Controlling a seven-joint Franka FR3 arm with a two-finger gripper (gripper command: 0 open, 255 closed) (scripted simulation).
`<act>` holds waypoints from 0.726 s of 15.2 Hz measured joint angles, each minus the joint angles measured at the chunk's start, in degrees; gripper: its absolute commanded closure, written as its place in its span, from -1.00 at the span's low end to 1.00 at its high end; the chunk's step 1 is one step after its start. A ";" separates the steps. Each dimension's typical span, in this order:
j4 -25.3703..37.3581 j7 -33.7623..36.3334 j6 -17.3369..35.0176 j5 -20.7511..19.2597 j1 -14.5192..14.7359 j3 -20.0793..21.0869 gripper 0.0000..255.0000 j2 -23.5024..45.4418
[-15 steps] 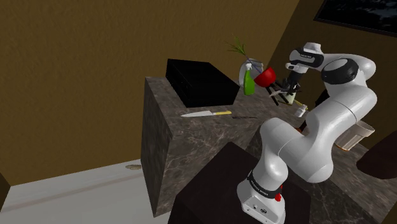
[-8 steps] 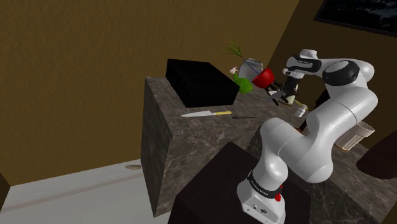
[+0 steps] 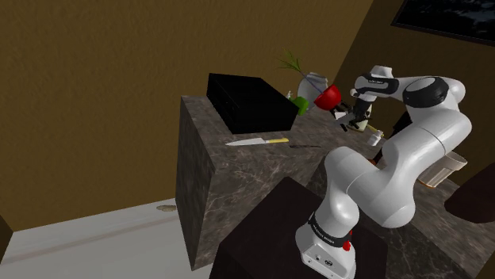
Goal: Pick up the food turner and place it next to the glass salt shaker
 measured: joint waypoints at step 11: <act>-2.48 0.53 4.91 -0.03 0.26 -1.90 -1.00 0.60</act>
